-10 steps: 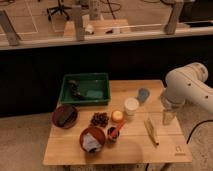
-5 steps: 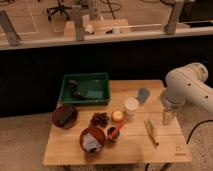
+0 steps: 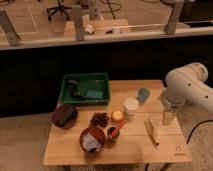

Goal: Place apple in table surface

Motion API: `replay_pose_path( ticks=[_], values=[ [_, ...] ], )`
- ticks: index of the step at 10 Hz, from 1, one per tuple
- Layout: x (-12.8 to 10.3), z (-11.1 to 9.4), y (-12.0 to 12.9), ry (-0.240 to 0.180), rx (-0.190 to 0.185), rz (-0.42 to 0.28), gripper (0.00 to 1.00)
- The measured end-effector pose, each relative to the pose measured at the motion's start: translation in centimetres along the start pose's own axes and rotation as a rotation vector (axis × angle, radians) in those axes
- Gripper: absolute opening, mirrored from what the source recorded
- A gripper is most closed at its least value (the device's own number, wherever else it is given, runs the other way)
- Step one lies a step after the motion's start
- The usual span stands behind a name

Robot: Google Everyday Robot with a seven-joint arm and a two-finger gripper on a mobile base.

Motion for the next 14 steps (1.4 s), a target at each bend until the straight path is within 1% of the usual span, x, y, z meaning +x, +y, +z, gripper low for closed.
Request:
replay_pose_path(
  ticks=[4, 5, 6, 7, 10, 11, 12, 13, 14],
  values=[
    [0.0, 0.0, 0.0, 0.0, 0.0, -0.001, 0.8],
    [-0.4, -0.2, -0.2, -0.009, 0.004, -0.026, 0.8],
    [-1.5, -0.5, -0.4, -0.023, 0.009, -0.068, 0.8],
    [-3.0, -0.8, -0.7, -0.036, 0.013, -0.106, 0.8],
    [-10.4, -1.3, -1.0, -0.096, 0.018, -0.259, 0.8],
    [-13.1, -1.3, -0.8, -0.11, 0.02, -0.317, 0.8],
    [-15.3, -1.1, -0.7, -0.118, 0.024, -0.368, 0.8],
    [-18.2, -0.7, -0.5, -0.141, 0.035, -0.446, 0.8],
    [-19.7, -0.4, -0.4, -0.159, 0.04, -0.488, 0.8]
  ],
)
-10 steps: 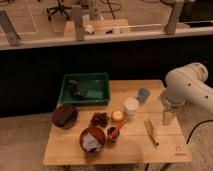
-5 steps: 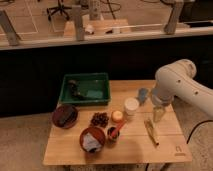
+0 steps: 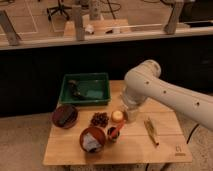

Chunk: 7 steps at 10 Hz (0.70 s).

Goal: Place apple in table surface

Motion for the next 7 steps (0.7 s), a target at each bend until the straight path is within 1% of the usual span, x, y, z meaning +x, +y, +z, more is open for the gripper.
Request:
replay_pose_path(
  ticks=[1, 2, 5, 6, 7],
  values=[
    [-0.43, 0.16, -0.21, -0.006, 0.003, -0.015, 0.8],
    [-0.25, 0.16, -0.2, 0.0, 0.004, -0.016, 0.8],
    [-0.3, 0.16, -0.18, -0.002, 0.003, -0.016, 0.8],
    [-0.37, 0.28, -0.22, -0.005, -0.003, -0.039, 0.8],
    [-0.84, 0.77, -0.42, -0.008, -0.025, -0.109, 0.8]
  ],
)
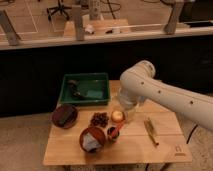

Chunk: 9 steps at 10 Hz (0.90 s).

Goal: Place apple in table surface

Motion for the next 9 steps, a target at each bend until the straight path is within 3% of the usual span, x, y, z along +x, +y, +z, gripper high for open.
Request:
replay_pose_path(
  ticks=[2, 4, 9],
  values=[
    [0.0, 1.7, -0.5, 0.017, -0.066, -0.138, 0.8],
    [0.7, 3.2, -0.4, 0.042, -0.099, -0.189, 0.8],
    [2.1, 5.3, -0.6, 0.082, -0.076, -0.263, 0.8]
  ],
)
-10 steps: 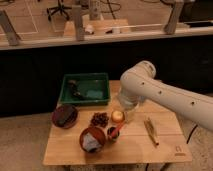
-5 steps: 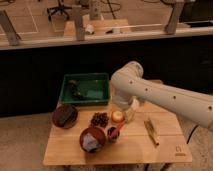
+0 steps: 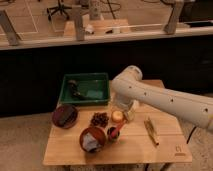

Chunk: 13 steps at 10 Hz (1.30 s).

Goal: Place apple in table surface

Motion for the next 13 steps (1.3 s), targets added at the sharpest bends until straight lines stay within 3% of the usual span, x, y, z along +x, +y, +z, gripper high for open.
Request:
replay_pose_path(
  ticks=[7, 13],
  values=[
    [2.6, 3.2, -1.9, 0.024, 0.061, -0.011, 0.8],
    [2.9, 5.7, -2.2, 0.01, 0.058, 0.008, 0.8]
  ],
)
